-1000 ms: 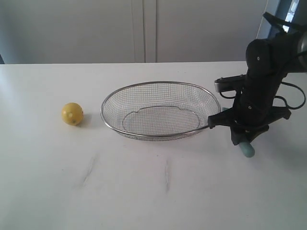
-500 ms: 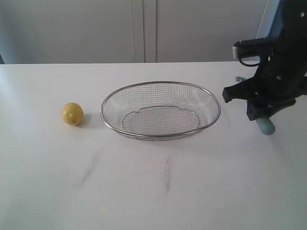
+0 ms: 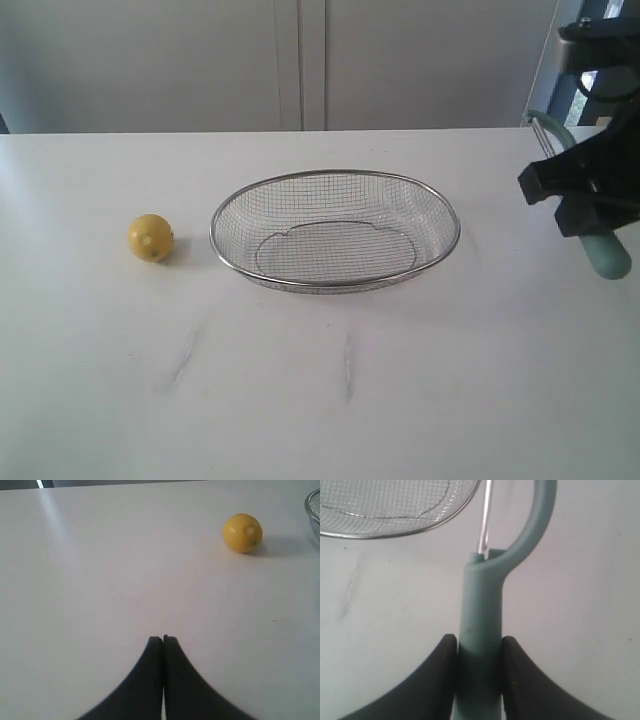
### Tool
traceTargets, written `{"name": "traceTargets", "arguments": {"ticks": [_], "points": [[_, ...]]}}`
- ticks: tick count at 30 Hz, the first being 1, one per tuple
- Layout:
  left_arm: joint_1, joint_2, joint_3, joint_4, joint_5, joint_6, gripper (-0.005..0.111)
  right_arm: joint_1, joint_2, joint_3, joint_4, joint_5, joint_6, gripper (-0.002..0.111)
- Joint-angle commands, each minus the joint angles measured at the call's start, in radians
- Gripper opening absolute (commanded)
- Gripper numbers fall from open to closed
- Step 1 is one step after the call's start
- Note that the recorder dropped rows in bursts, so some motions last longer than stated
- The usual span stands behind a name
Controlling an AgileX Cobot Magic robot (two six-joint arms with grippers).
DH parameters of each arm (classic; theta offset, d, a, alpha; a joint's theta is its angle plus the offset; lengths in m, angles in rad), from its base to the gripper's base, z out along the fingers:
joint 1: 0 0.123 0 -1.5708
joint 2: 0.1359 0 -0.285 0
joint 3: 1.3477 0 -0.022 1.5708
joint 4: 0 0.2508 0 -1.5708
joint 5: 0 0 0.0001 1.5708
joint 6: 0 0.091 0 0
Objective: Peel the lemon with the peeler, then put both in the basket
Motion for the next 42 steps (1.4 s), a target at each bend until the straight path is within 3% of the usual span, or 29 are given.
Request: {"name": "traceTargets", "arguments": {"ticks": [1, 34, 42], "points": [[0.000, -0.005, 0.004, 0.000, -0.004, 0.003, 0.000, 0.000, -0.074, 0.055, 0.000, -0.017, -0.030, 0.005], [0.000, -0.005, 0.004, 0.000, -0.004, 0.003, 0.000, 0.000, -0.092, 0.064, 0.000, -0.008, -0.030, 0.005], [0.000, -0.005, 0.004, 0.000, -0.082, 0.004, 0.000, 0.000, -0.092, 0.064, 0.000, -0.008, -0.030, 0.005]]}}
